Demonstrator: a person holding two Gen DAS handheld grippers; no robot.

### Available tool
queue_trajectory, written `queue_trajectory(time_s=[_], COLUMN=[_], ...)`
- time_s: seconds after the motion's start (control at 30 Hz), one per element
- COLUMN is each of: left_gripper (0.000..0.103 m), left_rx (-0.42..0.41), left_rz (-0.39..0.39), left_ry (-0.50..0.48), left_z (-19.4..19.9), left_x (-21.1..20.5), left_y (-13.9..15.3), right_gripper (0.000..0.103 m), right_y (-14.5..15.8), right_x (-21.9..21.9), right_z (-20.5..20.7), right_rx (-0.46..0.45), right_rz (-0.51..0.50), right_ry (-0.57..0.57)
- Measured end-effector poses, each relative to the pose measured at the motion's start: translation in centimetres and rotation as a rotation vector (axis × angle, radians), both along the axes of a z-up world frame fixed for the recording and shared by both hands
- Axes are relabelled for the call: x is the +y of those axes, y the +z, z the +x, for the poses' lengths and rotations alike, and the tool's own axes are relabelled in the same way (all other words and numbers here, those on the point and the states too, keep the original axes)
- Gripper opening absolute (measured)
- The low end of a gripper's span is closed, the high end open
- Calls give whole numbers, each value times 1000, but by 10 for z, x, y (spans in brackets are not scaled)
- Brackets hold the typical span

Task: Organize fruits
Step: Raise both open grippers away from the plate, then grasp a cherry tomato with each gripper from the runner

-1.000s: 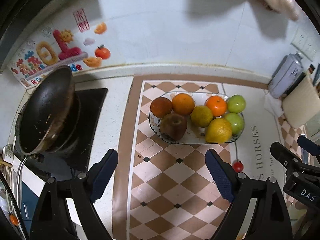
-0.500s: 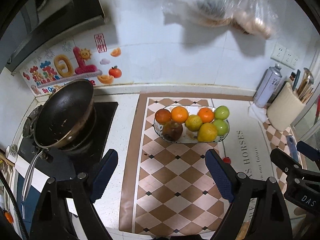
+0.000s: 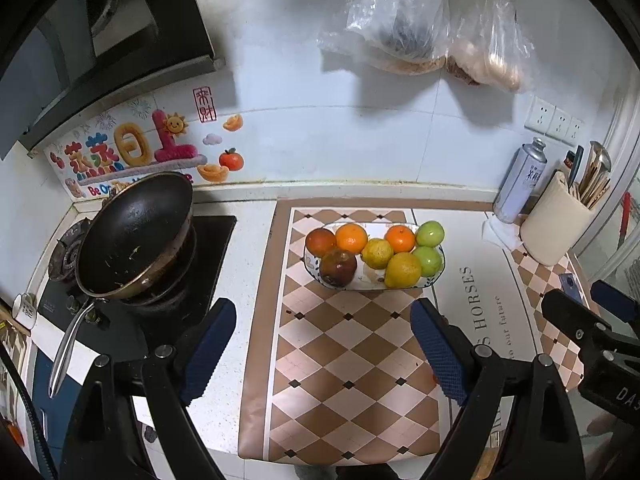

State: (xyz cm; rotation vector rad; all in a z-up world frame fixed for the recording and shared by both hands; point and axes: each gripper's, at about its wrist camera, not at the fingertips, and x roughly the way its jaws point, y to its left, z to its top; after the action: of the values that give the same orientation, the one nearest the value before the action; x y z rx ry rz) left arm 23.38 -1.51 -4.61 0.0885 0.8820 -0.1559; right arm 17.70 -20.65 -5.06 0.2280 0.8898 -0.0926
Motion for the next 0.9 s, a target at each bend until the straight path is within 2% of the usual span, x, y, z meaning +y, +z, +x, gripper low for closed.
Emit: queue_trajectory(time_s=[0.1,0.13,0.17,0.27,0.33,0.4,0.47,0.5,0.57,0.7,0.9], left_gripper=[89,93,102,102,102,102,102,102,102,102,102], left_rx=[35,54,70,122,174,234,289,305,340,393,482], left_rz=[26,47,74,168,219,245,253,256,258,215,159], left_ry=[-7,-11,-12,-12,-17,-25,-33,-39,-58,-109,-274], left_z=[8,13,17,30,40,49,59,62,70,84,101], left_x=[-5,-9,-13,-23,-31,-37,-44,-48,-60,-88,-160], left_y=[-13,-20,-29,-61,-85,-108,-128,-134,-146,-162,-198], right_gripper=[96,96,96,95,90,70,60,46,34,34,34], right_y=[-39,-60,-77,-151,-196,-230,-255,-265,-265,-250,-238], right_x=[-12,-16,-20,-29,-32,-32,-30,-29,-27,-43,-100], right_z=[15,22,26,41,47,50,52,52,51,51,41], right_rx=[85,129,167,324,410,472,516,532,495,452,442], right_rz=[50,68,82,134,152,176,194,203,175,178,184], right_ry=[-2,-3,-3,1,0,4,13,26,44,31,-60])
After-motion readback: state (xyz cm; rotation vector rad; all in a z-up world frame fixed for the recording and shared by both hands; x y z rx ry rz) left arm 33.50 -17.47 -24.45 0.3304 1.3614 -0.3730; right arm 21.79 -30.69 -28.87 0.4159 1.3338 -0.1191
